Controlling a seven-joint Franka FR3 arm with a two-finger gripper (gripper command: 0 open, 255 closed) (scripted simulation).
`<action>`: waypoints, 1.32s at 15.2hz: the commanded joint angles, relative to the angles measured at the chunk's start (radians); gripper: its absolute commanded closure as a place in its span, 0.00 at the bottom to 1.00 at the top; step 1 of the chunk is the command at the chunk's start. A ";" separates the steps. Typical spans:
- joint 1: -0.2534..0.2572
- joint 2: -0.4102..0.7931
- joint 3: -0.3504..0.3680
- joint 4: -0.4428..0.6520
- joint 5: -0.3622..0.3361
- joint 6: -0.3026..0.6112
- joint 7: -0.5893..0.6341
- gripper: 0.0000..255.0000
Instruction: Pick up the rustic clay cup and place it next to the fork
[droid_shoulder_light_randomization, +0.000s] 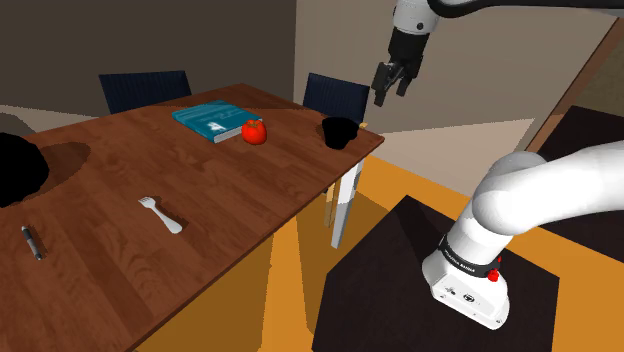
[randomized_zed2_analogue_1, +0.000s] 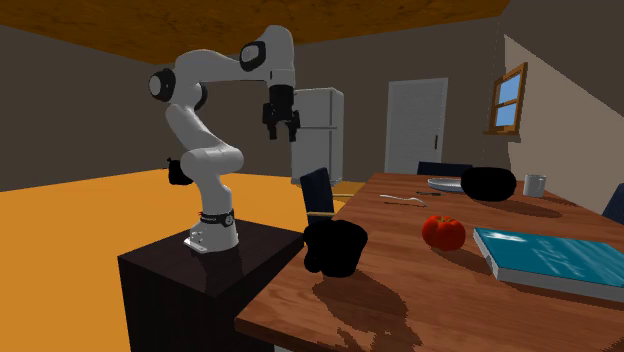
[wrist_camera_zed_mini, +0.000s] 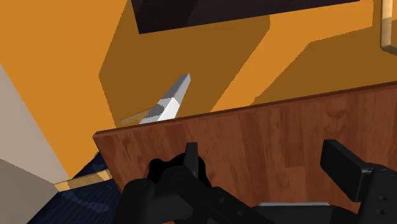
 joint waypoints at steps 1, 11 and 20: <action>0.000 0.000 0.000 0.000 0.000 0.000 0.000 0.00; -0.044 0.337 0.014 0.017 -0.110 0.309 0.015 0.00; -0.093 0.686 0.029 0.156 -0.256 0.503 0.077 0.00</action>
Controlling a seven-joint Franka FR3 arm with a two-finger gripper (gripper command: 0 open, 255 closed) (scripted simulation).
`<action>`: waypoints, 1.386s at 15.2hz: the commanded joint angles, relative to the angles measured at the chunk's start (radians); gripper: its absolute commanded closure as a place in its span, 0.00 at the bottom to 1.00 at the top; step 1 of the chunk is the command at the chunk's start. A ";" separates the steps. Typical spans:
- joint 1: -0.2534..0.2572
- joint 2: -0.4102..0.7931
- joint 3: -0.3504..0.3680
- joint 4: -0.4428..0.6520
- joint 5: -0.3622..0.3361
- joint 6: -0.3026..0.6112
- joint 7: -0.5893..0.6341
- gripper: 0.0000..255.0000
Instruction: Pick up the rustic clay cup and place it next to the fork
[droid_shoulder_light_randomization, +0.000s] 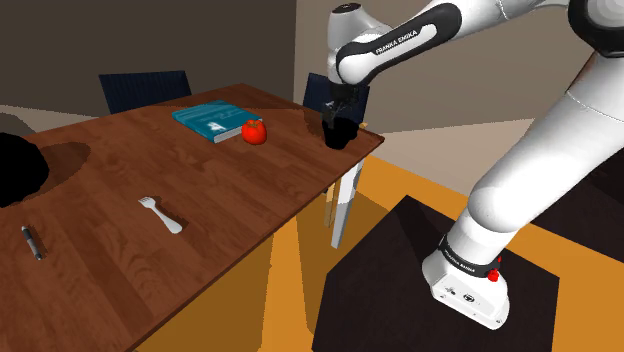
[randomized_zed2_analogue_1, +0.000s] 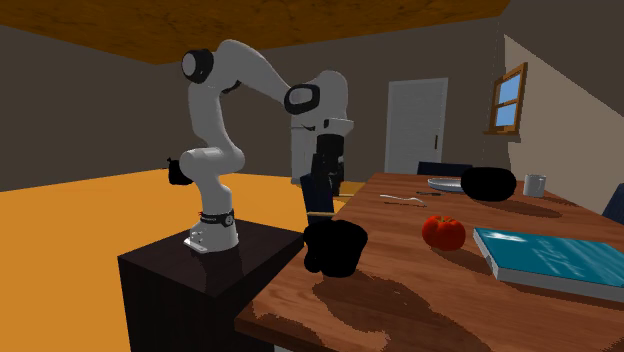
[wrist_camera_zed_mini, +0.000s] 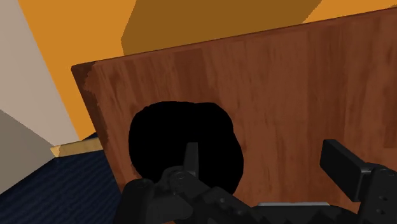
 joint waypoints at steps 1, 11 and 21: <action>-0.009 0.080 0.002 0.042 -0.038 0.033 0.018 0.00; -0.028 0.269 -0.015 0.113 -0.133 0.143 0.067 0.00; -0.031 0.283 -0.019 0.109 -0.141 0.161 0.072 1.00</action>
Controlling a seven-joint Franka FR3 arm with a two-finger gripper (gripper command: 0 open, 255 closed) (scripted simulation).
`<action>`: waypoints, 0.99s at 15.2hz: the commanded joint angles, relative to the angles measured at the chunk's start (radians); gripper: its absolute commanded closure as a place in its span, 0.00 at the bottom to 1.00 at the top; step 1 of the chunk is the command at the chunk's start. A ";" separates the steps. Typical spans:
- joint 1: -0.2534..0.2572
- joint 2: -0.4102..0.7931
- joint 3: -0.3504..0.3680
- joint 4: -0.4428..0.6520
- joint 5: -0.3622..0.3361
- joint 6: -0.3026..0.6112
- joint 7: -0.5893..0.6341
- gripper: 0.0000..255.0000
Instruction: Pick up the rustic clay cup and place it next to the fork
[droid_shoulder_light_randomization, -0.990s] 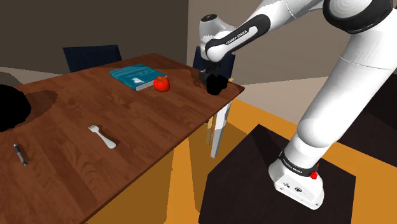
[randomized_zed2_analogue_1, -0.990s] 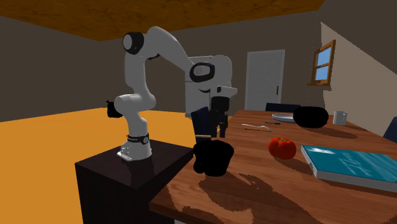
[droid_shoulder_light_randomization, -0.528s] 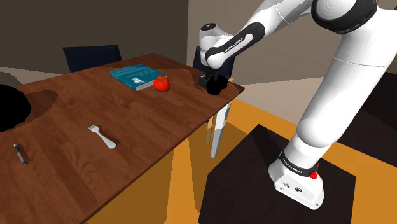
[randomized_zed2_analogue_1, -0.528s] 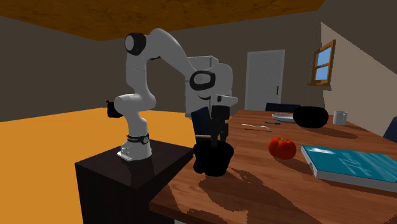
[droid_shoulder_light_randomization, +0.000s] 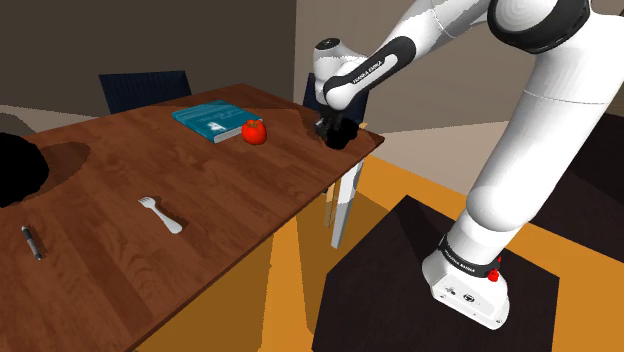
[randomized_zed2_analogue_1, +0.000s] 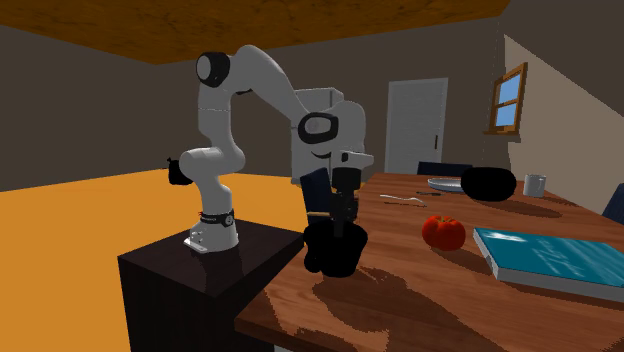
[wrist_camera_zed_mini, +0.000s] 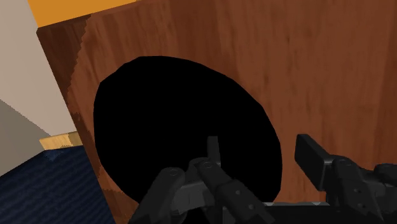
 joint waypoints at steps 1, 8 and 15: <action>0.000 0.000 0.000 0.000 0.000 0.000 0.000 1.00; 0.000 0.000 0.000 0.000 0.000 0.000 0.000 1.00; 0.001 -0.046 0.005 0.027 0.032 -0.068 -0.038 1.00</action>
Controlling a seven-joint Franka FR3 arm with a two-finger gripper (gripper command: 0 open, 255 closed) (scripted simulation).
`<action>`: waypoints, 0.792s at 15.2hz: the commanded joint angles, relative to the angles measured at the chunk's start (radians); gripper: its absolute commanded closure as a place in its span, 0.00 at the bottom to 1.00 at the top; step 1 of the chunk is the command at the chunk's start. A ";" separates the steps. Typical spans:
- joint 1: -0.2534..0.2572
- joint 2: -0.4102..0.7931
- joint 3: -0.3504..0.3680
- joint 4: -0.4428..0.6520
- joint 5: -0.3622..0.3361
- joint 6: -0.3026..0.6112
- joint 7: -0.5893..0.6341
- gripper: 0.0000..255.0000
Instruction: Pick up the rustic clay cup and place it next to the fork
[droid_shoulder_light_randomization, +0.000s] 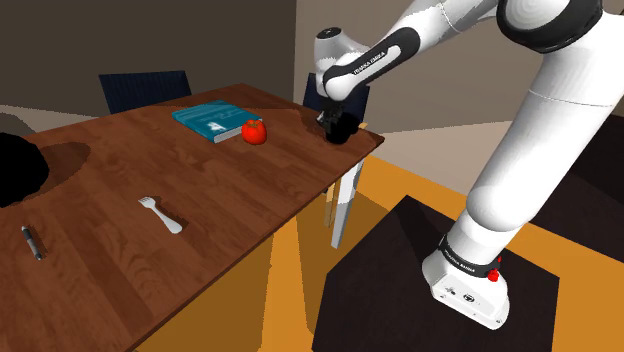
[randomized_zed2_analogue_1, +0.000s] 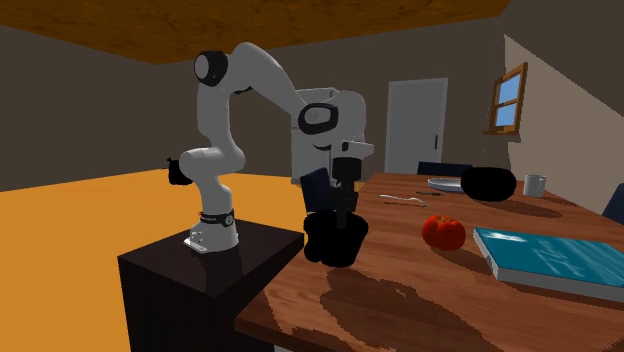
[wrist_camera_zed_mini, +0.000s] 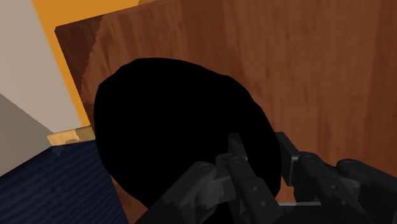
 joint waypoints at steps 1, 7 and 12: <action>0.000 -0.016 0.002 0.009 0.010 -0.023 -0.012 1.00; 0.002 -0.054 0.005 0.046 0.036 -0.093 -0.046 1.00; 0.004 -0.081 0.007 0.083 0.054 -0.153 -0.072 1.00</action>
